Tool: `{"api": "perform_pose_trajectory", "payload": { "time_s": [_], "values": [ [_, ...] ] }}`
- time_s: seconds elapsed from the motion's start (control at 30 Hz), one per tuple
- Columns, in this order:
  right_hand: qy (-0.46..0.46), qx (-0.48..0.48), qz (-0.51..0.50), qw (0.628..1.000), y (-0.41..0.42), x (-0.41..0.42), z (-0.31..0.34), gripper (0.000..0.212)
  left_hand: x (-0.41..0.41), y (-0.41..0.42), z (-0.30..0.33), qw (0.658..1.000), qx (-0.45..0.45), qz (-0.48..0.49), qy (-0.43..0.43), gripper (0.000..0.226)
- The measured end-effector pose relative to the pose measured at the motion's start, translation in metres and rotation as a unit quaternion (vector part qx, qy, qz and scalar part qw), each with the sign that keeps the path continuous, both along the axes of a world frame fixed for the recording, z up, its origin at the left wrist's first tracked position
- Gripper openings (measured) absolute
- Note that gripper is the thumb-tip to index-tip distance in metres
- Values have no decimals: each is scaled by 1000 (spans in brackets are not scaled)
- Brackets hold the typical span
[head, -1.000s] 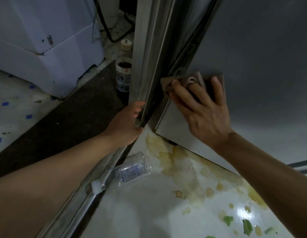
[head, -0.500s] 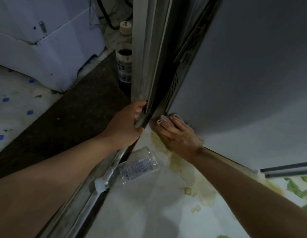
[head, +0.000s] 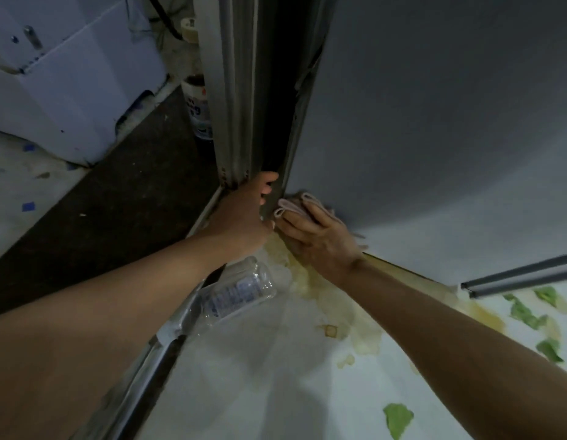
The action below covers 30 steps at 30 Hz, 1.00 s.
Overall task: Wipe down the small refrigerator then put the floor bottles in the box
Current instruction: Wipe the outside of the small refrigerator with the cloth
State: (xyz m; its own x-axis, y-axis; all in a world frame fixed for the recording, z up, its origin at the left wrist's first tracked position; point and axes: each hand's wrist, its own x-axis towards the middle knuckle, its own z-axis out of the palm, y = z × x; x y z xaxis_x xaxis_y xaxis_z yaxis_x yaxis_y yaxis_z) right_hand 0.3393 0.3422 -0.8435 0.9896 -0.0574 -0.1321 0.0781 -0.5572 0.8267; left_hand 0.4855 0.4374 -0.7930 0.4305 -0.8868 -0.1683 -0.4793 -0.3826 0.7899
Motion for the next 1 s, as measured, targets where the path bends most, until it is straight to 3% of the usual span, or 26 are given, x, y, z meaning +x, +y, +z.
{"api": "perform_pose_trajectory", "payload": {
  "time_s": [0.17, 0.3, 0.4, 0.57, 0.67, 0.77, 0.87, 0.93, 1.0],
  "values": [
    [-1, -6, -4, 1000, -19, -57, 7, 63, -11, -15, 11, 1000, -22, 12, 7, 70],
    [107, -19, -66, 992, -33, -130, 18, 85, -14, -21, 9, 999, -29, 24, 33, 63],
    [79, -6, -77, 994, -27, -120, 22, 84, -16, -25, 9, 998, -30, 45, 42, 54],
    [-50, 79, 9, 996, -12, -50, 18, 79, -21, -30, 11, 997, -20, 66, 31, 47],
    [-108, 103, 39, 988, -21, -66, 20, 60, -23, -28, 11, 998, -14, 66, 10, 51],
    [-51, 80, -10, 995, -35, -138, 27, 52, -29, -25, 9, 997, -8, 79, 16, 59],
    [48, 10, -106, 993, -40, -207, 37, 71, -36, -23, 9, 996, -4, 91, 24, 67],
    [135, -38, -117, 983, -46, -231, 34, 89, -38, -23, 9, 995, -4, 99, 25, 67],
    [157, -52, -121, 979, -46, -228, 39, 91, -38, -25, 9, 994, 4, 108, 21, 68]
  ]
}}
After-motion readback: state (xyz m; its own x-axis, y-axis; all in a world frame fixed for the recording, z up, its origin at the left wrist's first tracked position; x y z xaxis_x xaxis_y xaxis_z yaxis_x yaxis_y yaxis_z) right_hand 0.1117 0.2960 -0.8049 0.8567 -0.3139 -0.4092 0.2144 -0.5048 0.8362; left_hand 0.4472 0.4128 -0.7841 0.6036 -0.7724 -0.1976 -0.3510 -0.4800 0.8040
